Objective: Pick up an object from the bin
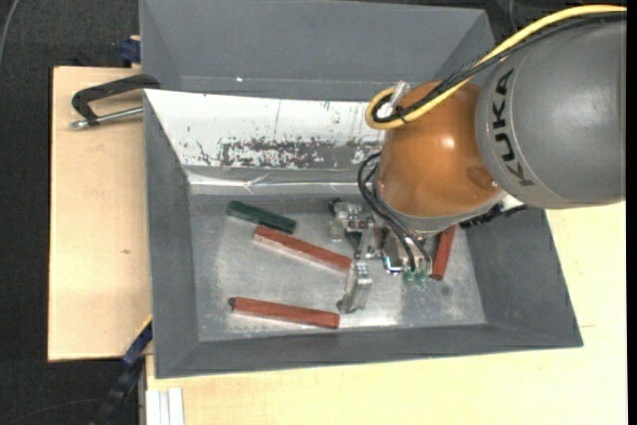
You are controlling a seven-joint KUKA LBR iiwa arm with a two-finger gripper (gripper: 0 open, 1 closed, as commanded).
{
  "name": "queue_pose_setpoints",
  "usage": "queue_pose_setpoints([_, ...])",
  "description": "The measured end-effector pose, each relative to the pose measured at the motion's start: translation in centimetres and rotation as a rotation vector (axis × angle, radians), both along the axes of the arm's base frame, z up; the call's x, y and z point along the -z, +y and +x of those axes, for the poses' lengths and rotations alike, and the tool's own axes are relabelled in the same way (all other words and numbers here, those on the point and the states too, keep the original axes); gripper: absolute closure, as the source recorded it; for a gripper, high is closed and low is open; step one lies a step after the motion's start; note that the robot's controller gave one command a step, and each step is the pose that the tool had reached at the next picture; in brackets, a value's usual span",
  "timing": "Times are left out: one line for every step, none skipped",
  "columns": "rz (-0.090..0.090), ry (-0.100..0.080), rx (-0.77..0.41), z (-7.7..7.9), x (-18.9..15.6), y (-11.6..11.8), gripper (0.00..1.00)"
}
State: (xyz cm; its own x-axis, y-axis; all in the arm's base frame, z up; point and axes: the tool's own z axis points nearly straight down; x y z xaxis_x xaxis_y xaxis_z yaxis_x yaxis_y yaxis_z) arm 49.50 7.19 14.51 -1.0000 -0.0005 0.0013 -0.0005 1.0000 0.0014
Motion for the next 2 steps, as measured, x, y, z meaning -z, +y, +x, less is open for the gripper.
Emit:
queue_pose_setpoints([0.0,-0.009,-0.241,6.2,7.5,-4.8,0.0])
queue_pose_setpoints([0.0,-0.002,-0.211,4.1,7.4,-2.8,0.0])
